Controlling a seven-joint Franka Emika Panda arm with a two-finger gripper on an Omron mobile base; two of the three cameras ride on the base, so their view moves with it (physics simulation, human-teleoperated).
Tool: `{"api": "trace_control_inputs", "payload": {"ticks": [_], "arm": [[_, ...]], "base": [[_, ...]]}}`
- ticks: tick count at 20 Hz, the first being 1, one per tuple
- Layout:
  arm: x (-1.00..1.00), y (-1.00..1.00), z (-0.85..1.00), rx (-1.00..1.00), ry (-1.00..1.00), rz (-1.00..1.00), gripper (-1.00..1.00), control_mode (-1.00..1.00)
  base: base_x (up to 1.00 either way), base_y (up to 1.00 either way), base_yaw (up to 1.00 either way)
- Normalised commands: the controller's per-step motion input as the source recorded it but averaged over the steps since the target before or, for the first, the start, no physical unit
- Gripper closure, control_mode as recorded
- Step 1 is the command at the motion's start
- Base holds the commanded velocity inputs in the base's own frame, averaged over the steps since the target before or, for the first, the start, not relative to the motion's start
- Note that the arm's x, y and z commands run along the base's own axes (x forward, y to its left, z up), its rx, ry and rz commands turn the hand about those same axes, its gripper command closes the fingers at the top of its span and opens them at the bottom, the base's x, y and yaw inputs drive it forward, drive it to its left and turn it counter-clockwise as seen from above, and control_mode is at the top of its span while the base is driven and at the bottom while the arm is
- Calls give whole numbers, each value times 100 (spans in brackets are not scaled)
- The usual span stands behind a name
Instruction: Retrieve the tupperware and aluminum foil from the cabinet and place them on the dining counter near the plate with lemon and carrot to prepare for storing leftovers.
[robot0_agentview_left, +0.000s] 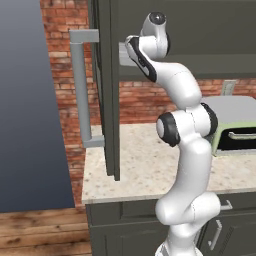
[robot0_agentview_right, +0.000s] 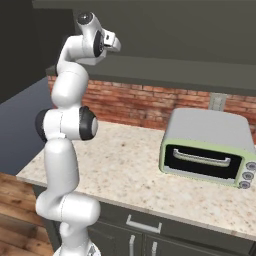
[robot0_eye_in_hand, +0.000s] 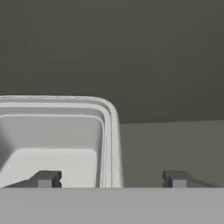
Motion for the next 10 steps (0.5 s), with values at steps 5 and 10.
{"api": "trace_control_inputs", "payload": {"ticks": [5,10], "arm": [[13,7,-23,-3,0,0,100,-100],[0,0,-12,0,0,-3,100,-100]], "base": [[0,0,0],[0,0,0]]}}
